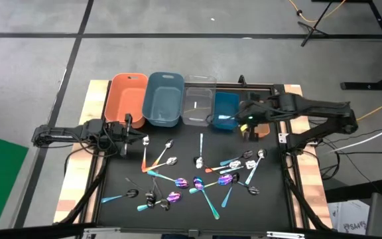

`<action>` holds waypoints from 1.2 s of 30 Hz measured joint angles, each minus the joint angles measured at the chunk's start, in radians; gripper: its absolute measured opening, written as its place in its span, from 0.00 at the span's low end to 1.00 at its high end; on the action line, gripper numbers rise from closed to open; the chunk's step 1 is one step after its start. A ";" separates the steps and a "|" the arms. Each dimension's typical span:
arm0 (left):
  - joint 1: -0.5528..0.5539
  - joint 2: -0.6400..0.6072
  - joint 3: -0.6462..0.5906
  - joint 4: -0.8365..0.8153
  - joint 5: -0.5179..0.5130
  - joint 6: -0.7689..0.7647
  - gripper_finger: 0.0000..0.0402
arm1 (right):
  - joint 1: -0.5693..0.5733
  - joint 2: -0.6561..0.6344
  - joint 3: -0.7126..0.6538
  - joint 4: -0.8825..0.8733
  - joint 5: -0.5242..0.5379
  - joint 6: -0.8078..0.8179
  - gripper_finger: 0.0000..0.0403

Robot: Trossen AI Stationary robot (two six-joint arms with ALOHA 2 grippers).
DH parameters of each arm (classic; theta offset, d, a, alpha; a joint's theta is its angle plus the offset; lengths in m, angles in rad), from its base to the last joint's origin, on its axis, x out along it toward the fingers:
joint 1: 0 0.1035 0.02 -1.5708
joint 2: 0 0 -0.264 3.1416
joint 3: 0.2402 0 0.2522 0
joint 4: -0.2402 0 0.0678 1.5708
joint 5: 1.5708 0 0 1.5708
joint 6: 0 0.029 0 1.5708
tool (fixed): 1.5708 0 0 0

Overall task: Sort silverware by color (type)
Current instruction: Put the white and blue spoon into the right orange bin

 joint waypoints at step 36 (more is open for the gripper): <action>0.000 0.000 0.000 0.000 0.000 0.000 0.00 | -0.355 -0.425 -0.869 0.630 0.221 0.589 0.00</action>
